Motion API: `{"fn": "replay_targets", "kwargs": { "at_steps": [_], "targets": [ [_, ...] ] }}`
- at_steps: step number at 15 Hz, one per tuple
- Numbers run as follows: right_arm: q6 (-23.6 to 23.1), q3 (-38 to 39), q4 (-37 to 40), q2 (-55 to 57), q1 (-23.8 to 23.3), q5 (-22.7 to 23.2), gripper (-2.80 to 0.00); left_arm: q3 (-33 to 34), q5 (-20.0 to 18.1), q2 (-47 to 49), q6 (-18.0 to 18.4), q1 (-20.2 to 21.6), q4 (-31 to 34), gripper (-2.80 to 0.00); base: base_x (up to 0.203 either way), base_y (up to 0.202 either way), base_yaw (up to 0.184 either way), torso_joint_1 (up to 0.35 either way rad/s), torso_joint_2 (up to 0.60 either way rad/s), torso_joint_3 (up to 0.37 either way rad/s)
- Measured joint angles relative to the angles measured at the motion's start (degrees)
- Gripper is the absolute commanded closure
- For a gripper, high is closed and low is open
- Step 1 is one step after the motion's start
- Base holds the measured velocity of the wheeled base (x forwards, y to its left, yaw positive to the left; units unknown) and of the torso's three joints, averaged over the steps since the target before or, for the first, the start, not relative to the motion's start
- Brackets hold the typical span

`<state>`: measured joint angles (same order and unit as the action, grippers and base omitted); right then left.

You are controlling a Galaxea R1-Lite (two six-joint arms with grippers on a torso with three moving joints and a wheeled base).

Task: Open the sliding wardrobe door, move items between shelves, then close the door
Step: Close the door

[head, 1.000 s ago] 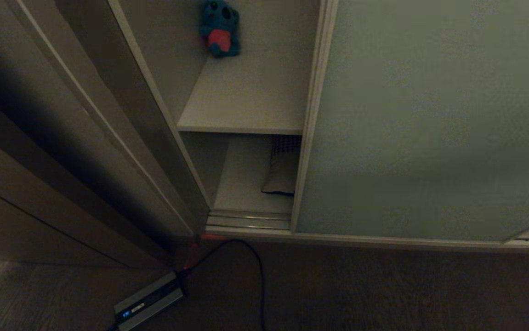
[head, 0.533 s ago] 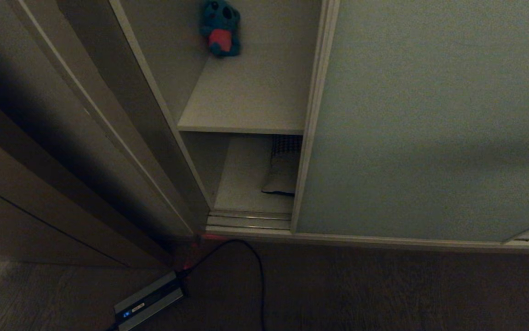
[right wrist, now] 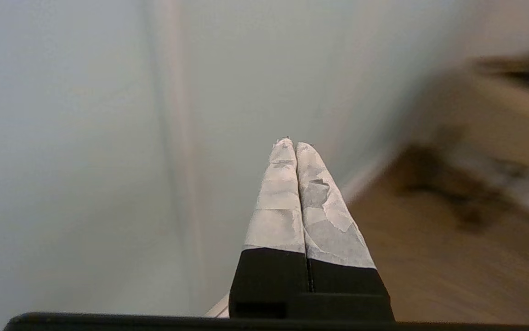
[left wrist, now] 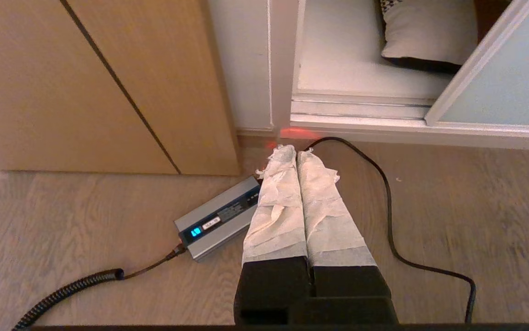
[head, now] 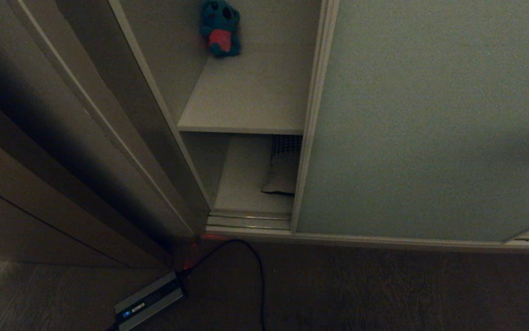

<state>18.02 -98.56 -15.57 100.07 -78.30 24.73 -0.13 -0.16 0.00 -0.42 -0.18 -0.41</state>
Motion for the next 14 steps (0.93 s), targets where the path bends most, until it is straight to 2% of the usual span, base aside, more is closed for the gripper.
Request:
{"fn": "replay_targets", "kwargs": {
  "at_steps": [3,5,8,14],
  "targets": [
    [1.0,-4.9,0.8,6.1,-0.1,14.0,0.0,0.0,0.0,0.0,0.0,0.0,0.0,0.0,0.0,0.0,0.0,0.0,0.0,0.0],
    [3.4,-7.8,1.5,9.4,-0.2,19.2,0.0,0.0,0.0,0.0,0.0,0.0,0.0,0.0,0.0,0.0,0.0,0.0,0.0,0.0],
    [7.7,-11.4,0.6,13.4,0.0,22.0,0.0,0.0,0.0,0.0,0.0,0.0,0.0,0.0,0.0,0.0,0.0,0.0,0.0,0.0],
    [8.1,-11.6,1.1,17.4,0.7,27.5,0.0,0.0,0.0,0.0,0.0,0.0,0.0,0.0,0.0,0.0,0.0,0.0,0.0,0.0]
  ]
}}
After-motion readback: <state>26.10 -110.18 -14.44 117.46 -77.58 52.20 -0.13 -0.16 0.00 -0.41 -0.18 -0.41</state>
